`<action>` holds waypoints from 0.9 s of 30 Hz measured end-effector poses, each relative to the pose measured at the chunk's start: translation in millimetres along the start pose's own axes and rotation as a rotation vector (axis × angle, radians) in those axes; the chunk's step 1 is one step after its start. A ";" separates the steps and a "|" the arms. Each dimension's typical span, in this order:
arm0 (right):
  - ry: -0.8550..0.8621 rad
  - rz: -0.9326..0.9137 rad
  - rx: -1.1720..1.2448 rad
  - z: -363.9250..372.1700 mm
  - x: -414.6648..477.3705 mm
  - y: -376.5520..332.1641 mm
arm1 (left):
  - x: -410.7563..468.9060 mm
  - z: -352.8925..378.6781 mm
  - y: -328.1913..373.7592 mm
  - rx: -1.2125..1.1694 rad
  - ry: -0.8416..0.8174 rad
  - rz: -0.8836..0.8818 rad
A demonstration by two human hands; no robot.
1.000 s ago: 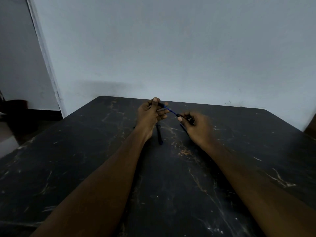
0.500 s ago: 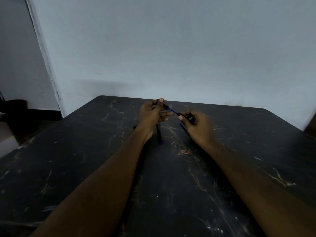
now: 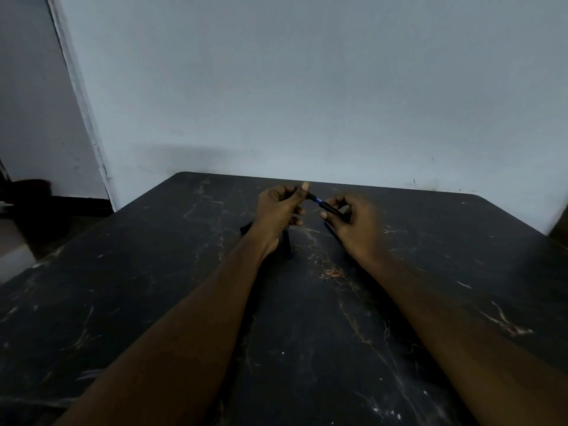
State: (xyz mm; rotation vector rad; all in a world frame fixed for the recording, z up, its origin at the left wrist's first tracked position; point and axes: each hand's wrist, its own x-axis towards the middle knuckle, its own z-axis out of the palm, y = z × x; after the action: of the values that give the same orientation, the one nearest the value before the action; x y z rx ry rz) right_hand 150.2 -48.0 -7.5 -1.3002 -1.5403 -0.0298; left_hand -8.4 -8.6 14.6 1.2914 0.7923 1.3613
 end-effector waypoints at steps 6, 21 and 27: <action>-0.012 0.026 0.018 -0.1 -0.7 1.8 | 2.9 -2.1 -3.5 0.063 -0.008 0.018; 0.028 -0.012 -0.018 -0.4 0.0 -2.1 | 6.6 -4.1 -4.1 -0.237 -0.111 -0.063; 0.038 -0.019 -0.002 -1.7 -0.8 -3.8 | 9.0 -1.9 -6.8 -0.167 -0.025 -0.071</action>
State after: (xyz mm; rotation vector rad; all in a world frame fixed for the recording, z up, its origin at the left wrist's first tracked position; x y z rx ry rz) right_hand 148.5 -51.1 -5.2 -1.2801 -1.5204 -0.0680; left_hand -7.5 1.8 10.2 1.1373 0.6860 1.3227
